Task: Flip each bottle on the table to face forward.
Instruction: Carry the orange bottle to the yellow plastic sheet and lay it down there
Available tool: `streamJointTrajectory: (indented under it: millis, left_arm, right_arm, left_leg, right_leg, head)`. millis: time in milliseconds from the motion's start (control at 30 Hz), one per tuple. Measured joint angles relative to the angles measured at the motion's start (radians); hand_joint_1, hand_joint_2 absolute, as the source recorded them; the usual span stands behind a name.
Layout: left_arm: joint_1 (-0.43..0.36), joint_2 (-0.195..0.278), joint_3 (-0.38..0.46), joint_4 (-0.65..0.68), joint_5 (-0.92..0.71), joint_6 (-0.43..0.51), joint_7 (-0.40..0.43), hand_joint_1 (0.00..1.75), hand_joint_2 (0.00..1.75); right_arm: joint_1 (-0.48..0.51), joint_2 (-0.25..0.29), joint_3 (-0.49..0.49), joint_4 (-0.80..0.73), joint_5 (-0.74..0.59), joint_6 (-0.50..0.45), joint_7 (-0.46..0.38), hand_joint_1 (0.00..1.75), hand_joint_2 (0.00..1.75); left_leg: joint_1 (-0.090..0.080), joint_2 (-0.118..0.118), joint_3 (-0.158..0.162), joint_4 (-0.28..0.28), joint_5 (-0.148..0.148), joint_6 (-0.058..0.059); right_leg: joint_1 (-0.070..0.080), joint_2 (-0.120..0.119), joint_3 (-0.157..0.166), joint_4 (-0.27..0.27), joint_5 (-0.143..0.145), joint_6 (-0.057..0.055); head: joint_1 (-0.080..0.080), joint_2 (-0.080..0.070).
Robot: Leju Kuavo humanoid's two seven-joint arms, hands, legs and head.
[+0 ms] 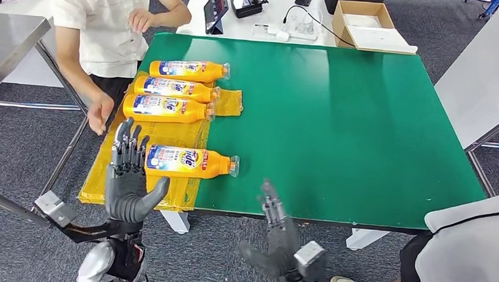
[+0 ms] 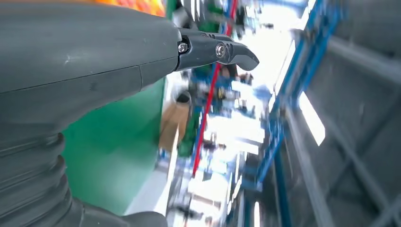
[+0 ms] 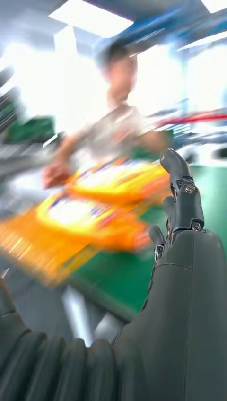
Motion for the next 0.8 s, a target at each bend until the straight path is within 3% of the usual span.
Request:
streamJointTrajectory:
  millis: [233,333,367,467,567,800]
  left_arm:
    - [0.086,-0.008,-0.011,-0.081,-0.095,0.157,0.029,0.00,1.75]
    - [0.107,-0.008,-0.039,-0.074,-0.115,0.196,0.040,0.00,0.44]
    - [0.113,-0.008,-0.052,-0.070,-0.118,0.213,0.044,0.00,0.44]
    - [0.131,-0.008,-0.093,-0.063,-0.140,0.276,0.062,0.00,1.75]
    - [0.145,-0.004,-0.129,-0.061,-0.149,0.302,0.075,0.00,1.75]
    - [0.146,0.015,-0.217,-0.028,-0.049,0.289,0.070,0.00,1.75]
  right_arm:
    - [0.068,0.034,-0.182,-0.207,-0.048,-0.110,0.014,0.00,0.00]
    - [0.081,0.060,-0.251,-0.265,-0.031,-0.190,0.038,0.00,0.00]
    - [0.086,0.071,-0.266,-0.277,-0.019,-0.229,0.052,0.00,0.44]
    - [0.102,0.100,-0.283,-0.290,0.015,-0.363,0.097,0.00,1.75]
    - [0.122,0.113,-0.285,-0.292,0.001,-0.428,0.102,0.00,1.75]
    - [0.168,0.108,-0.280,-0.327,0.032,-0.430,0.103,0.00,1.75]
  left_leg:
    - [0.000,0.000,0.001,0.000,0.000,0.000]
    - [0.000,0.000,0.001,0.000,0.000,0.000]
    - [0.000,0.000,0.001,0.000,0.000,0.000]
    - [0.000,0.000,0.001,0.000,0.000,0.000]
    - [0.000,0.000,0.001,0.000,0.000,0.000]
    - [0.000,0.000,0.000,0.000,0.000,0.000]
  right_leg:
    - [0.000,0.000,0.000,0.000,0.000,0.000]
    - [0.000,0.000,0.000,0.000,0.000,0.000]
    - [0.000,0.000,0.000,0.000,0.000,0.000]
    - [0.000,0.000,0.000,0.000,0.000,0.000]
    - [0.000,0.000,0.000,0.000,0.000,0.000]
    - [0.000,0.000,0.000,0.000,0.000,0.000]
  head:
    - [0.000,0.000]
    - [0.000,0.000]
    - [0.000,0.000]
    - [0.000,0.000]
    - [0.000,0.000]
    - [0.000,0.000]
